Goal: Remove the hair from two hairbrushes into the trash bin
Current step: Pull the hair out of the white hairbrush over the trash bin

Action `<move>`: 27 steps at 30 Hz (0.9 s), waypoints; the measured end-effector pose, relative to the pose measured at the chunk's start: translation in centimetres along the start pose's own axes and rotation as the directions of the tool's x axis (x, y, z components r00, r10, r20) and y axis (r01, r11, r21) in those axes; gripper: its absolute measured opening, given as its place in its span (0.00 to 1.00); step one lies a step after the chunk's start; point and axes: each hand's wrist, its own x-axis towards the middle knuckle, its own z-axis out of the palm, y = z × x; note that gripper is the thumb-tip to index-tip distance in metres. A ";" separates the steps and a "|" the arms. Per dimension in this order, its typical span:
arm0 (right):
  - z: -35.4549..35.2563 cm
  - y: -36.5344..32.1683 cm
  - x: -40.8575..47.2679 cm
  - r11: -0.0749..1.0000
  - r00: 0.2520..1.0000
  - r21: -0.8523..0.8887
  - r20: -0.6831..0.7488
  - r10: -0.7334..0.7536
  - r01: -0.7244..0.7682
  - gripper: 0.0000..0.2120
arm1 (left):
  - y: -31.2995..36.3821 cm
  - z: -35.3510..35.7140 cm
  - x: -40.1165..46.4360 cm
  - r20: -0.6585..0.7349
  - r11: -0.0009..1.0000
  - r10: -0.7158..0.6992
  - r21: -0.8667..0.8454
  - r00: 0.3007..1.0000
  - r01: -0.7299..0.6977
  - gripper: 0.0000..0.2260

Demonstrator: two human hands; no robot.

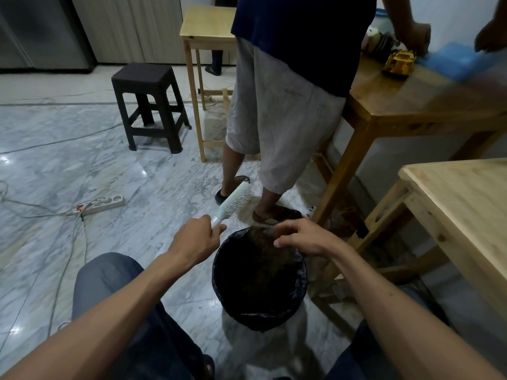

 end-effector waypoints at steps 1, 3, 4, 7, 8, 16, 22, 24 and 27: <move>0.2 -0.4 0.0 0.998 1.000 0.061 0.006 0.007 -0.008 0.29 | 0.2 0.2 -0.1 0.004 1.000 0.019 -0.001 1.000 -0.019 0.17; 0.6 -1.1 0.3 0.982 1.000 0.189 -0.012 -0.007 0.009 0.34 | 0.5 0.6 -0.4 0.010 0.998 0.055 -0.008 0.998 -0.055 0.17; 0.9 -1.5 0.3 0.972 0.999 0.236 -0.032 -0.012 0.020 0.35 | 0.6 0.8 -0.5 0.017 0.997 0.073 -0.008 0.997 -0.073 0.17; 1.5 -2.1 0.5 0.955 0.997 0.295 -0.070 -0.015 0.035 0.38 | 1.2 1.1 -0.9 0.032 0.991 0.130 0.008 0.991 -0.130 0.17; 1.7 -2.1 0.6 0.955 0.996 0.293 -0.082 -0.026 0.049 0.36 | 1.3 1.2 -1.0 0.033 0.990 0.142 0.018 0.989 -0.143 0.17; 1.8 0.1 1.2 0.969 0.963 0.230 -0.269 -0.026 0.091 0.08 | 1.1 0.6 -0.7 -0.010 0.994 0.106 0.010 0.994 -0.106 0.16; 0.6 0.4 0.5 0.989 0.990 0.144 -0.131 0.057 -0.038 0.17 | 0.8 0.4 -0.7 0.000 0.991 0.127 0.036 0.992 -0.127 0.17; 0.9 -0.4 0.6 0.964 0.994 0.265 -0.092 0.056 -0.030 0.36 | 1.3 0.6 -0.9 0.024 0.987 0.152 0.055 0.988 -0.154 0.17; 1.6 -1.1 1.0 0.893 0.997 0.451 -0.073 0.019 0.016 0.42 | 2.3 0.9 -1.2 0.040 0.972 0.215 0.089 0.976 -0.218 0.17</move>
